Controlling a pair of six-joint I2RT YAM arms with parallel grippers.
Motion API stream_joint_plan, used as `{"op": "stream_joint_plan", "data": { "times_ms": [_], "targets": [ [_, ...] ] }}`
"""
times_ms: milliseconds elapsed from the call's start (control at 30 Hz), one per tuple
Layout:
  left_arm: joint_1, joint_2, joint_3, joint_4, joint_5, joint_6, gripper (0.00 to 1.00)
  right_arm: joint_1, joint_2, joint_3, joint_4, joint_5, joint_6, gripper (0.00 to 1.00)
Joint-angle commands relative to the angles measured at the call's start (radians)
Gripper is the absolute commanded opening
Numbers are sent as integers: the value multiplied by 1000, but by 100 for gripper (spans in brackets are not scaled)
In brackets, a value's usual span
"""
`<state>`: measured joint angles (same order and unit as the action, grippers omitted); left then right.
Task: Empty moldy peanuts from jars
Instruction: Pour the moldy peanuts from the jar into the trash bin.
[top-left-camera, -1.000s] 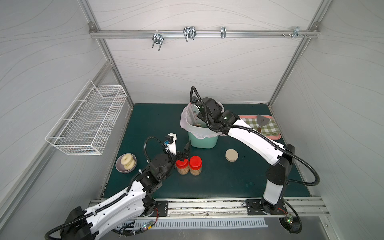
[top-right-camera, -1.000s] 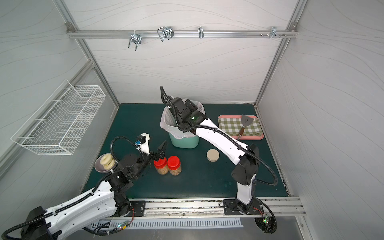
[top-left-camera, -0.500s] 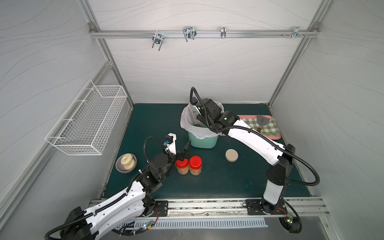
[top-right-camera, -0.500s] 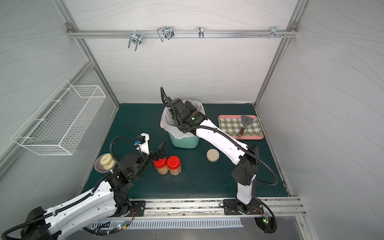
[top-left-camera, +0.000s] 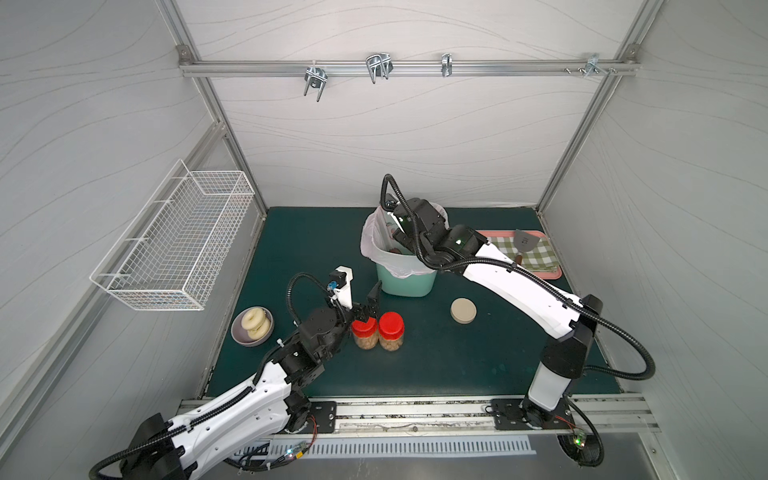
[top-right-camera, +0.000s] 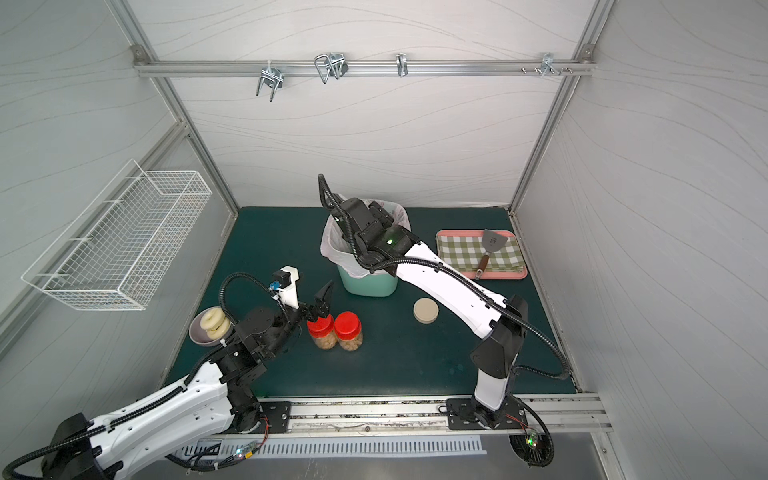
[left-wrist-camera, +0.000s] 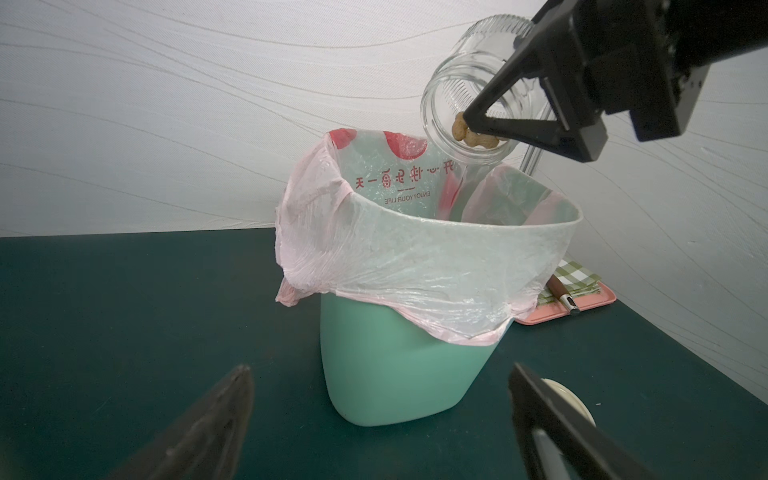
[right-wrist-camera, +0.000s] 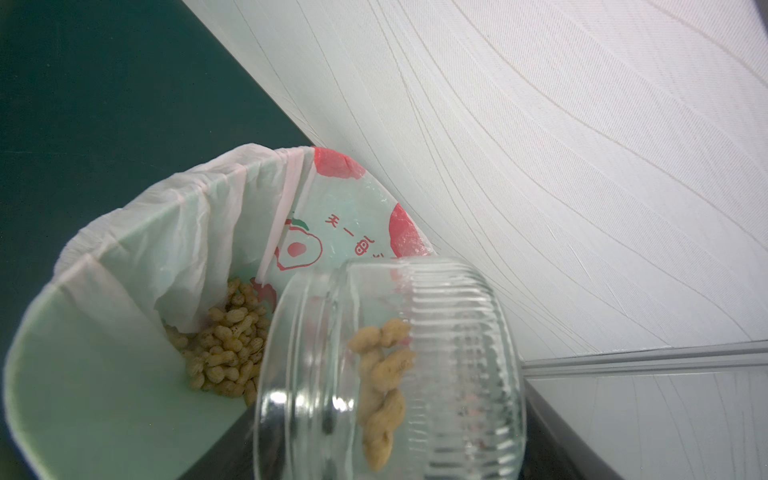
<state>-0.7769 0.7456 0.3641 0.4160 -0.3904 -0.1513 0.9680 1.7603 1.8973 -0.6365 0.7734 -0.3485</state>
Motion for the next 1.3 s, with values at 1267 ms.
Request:
{"op": "stream_joint_plan", "data": {
  "times_ms": [1267],
  "targets": [
    [6,-12,-3,20,-28,13,97,-49,37,52,41,39,11,0]
  ]
}}
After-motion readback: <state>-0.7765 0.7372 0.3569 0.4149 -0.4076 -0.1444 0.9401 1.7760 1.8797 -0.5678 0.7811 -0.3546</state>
